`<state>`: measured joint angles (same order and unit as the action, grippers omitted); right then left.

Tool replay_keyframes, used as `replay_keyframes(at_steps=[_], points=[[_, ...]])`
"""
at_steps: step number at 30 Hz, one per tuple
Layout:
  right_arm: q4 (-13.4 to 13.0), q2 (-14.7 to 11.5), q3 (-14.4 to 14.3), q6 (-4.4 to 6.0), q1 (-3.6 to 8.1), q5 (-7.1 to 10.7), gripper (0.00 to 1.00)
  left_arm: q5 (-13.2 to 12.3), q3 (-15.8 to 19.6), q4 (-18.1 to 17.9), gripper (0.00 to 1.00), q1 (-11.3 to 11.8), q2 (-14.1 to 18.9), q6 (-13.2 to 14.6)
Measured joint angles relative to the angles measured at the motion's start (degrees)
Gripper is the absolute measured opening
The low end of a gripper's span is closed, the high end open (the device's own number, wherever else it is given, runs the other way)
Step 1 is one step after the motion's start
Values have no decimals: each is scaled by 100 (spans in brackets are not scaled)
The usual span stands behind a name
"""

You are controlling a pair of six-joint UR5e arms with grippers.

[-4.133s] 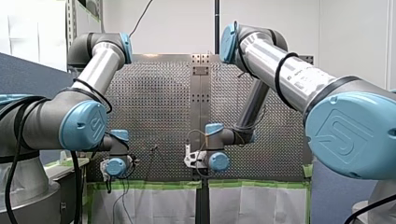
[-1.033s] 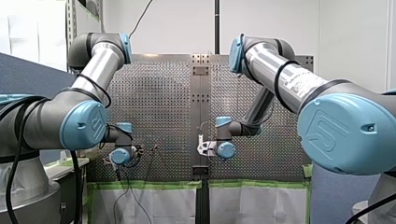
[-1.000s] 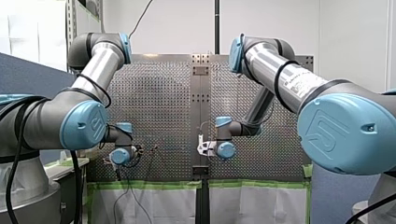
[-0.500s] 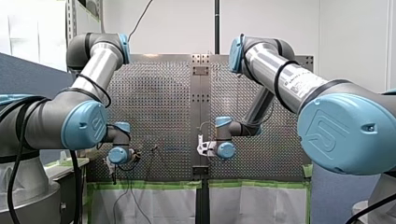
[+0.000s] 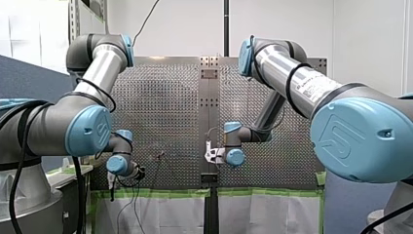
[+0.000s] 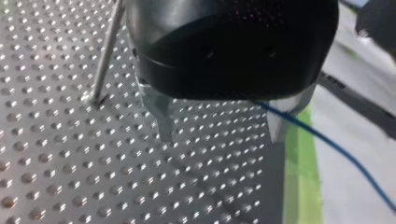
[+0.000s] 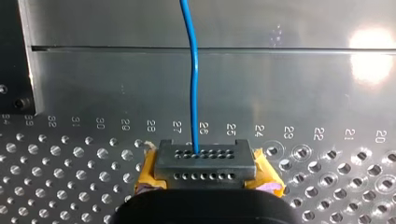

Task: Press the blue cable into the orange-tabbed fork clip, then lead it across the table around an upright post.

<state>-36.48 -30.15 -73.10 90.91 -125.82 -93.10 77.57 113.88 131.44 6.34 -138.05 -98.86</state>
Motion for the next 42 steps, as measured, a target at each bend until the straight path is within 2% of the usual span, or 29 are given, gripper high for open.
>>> replay_keyframes(at_steps=[5,11,15,18,23,37,42], points=[[23,4,-2,-4,-9,7,0,-224,256,-30,100,60,188,131],[43,5,-2,-8,-19,6,0,-270,527,26,100,63,478,-77],[62,9,-2,-9,-24,5,0,-197,596,173,100,24,655,-160],[67,10,-3,-9,-25,3,0,-161,650,300,100,11,788,-84],[85,11,-4,-8,-32,6,0,-330,675,425,100,11,879,143],[114,12,-2,5,-35,9,0,-984,740,30,100,-28,894,642],[114,19,-1,14,-35,10,0,-897,932,-114,100,15,975,877]])
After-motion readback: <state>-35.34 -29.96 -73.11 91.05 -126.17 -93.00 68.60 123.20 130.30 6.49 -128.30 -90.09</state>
